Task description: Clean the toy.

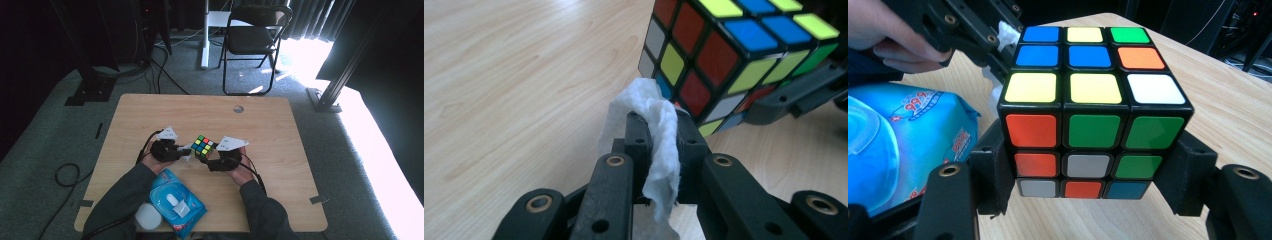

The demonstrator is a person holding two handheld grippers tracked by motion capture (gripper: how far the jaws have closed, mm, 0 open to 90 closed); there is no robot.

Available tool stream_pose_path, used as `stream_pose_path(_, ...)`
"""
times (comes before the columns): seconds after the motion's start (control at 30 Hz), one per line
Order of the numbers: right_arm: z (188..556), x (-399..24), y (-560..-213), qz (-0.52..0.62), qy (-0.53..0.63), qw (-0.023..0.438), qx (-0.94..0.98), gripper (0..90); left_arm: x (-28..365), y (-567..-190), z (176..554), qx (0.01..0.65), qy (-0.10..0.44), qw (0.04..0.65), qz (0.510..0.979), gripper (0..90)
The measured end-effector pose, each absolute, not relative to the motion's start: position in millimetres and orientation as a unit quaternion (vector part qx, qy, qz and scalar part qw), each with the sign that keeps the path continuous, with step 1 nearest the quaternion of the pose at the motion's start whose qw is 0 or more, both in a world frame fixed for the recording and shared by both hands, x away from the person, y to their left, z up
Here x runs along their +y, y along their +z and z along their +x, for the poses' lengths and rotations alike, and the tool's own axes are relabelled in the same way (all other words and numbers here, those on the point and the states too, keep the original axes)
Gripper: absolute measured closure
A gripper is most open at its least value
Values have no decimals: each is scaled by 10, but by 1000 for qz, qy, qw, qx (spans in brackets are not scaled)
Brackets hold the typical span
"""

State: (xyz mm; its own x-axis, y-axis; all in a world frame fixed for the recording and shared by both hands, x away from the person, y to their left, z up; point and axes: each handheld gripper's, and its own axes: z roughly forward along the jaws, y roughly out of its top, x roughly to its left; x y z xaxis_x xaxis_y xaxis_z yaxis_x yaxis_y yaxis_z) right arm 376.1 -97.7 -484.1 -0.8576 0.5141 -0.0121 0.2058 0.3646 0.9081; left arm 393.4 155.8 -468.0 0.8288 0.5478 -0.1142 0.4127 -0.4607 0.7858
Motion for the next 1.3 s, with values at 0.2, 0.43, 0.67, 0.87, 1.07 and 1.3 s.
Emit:
stream_pose_path(0.2,3787,-997,-4791,229,527,146,805,342,1551,-4682,3906,272,101,433,853,811)
stream_pose_path(0.43,3823,-1012,-4759,240,534,140,798,342,1538,-4694,3879,266,122,428,855,811)
stream_pose_path(0.67,3863,-971,-4731,248,546,129,790,342,1478,-4724,3846,246,138,418,864,814)
stream_pose_path(0.87,3897,-907,-4711,252,548,123,788,342,1489,-4717,3837,244,143,425,860,813)
stream_pose_path(1.07,3939,-839,-4678,257,552,115,785,342,1440,-4714,3812,230,144,425,864,815)
stream_pose_path(1.3,3972,-775,-4667,262,560,103,779,342,1364,-4703,3763,198,131,434,869,813)
